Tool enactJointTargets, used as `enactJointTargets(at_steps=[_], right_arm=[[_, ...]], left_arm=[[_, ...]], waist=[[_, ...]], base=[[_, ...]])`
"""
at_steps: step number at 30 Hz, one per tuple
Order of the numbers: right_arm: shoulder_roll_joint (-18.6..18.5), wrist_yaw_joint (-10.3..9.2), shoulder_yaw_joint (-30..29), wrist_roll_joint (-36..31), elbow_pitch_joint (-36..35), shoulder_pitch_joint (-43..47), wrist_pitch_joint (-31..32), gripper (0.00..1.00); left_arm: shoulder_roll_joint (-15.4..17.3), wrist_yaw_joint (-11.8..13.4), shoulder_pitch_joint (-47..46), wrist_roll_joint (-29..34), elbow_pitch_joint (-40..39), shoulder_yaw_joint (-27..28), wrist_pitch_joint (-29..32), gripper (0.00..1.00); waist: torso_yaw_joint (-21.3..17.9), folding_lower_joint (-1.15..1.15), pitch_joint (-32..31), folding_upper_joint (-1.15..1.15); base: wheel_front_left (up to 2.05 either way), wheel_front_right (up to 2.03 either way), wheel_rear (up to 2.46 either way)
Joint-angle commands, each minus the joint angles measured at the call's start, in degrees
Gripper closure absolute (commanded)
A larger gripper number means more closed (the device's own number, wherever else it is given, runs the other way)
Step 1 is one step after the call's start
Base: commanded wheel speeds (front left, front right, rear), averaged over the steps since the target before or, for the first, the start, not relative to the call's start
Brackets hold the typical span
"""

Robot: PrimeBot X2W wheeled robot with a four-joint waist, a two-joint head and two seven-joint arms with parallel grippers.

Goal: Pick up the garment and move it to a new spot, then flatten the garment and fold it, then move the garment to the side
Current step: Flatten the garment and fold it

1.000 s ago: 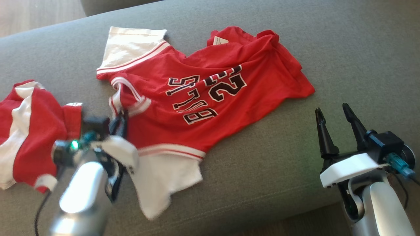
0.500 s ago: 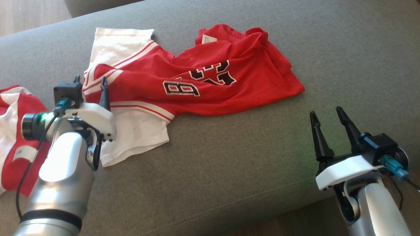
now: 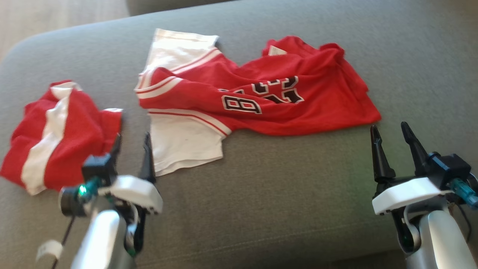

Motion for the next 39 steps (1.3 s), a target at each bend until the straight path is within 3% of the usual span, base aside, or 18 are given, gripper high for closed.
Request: enactJointTargets(at_steps=[1, 10, 21, 30, 32, 35, 39], right_arm=[[-0.2, -0.01, 0.9, -0.4, -1.8, -0.1, -0.4, 0.00], [-0.2, -0.01, 2.2, -0.8, -2.9, 0.1, 0.8, 0.00], [-0.2, -0.01, 2.9, -0.9, -3.1, 0.0, 0.5, 0.00], [-0.2, -0.01, 1.9, -1.3, -2.7, 0.1, 0.2, 0.00], [-0.2, -0.01, 1.6, -1.3, -2.5, 0.0, 0.2, 0.00], [-0.2, -0.01, 1.4, -1.4, -2.0, -0.2, 0.2, 0.00], [-0.2, -0.01, 1.0, -1.8, -1.7, -0.9, 0.1, 0.00]], left_arm=[[0.5, -0.3, -1.1, -0.2, -2.8, 1.9, -0.7, 0.00], [-1.7, -2.4, 4.1, -2.0, -2.8, 1.3, -0.7, 0.00], [-1.6, -2.0, -1.0, -3.5, 10.0, 2.3, -0.7, 0.00], [-0.9, -2.4, -2.6, -3.8, 16.3, 2.2, -0.7, 0.00], [-1.1, -3.2, -2.8, -4.0, 17.3, 1.6, -0.7, 1.00], [-1.5, -4.5, -3.5, -4.6, 18.2, 1.0, -0.7, 1.00], [-1.6, -4.4, -4.2, -4.3, 15.5, 1.0, -0.7, 1.00]], waist=[[1.9, 0.00, -1.3, 0.00], [2.6, 0.00, -1.9, 0.00], [-1.9, 0.00, 0.0, 0.00], [-2.7, 0.00, 0.0, 0.00], [-2.5, 0.00, 0.0, 0.00], [-2.0, 0.00, 0.0, 0.00], [-1.1, 0.00, 0.1, 0.00]], base=[[0.00, 0.00, 0.00], [0.00, 0.00, 0.00], [0.00, 0.00, 0.00], [0.00, 0.00, 0.00], [0.00, 0.00, 0.00], [0.00, 0.00, 0.00], [0.00, 0.00, 0.00]])
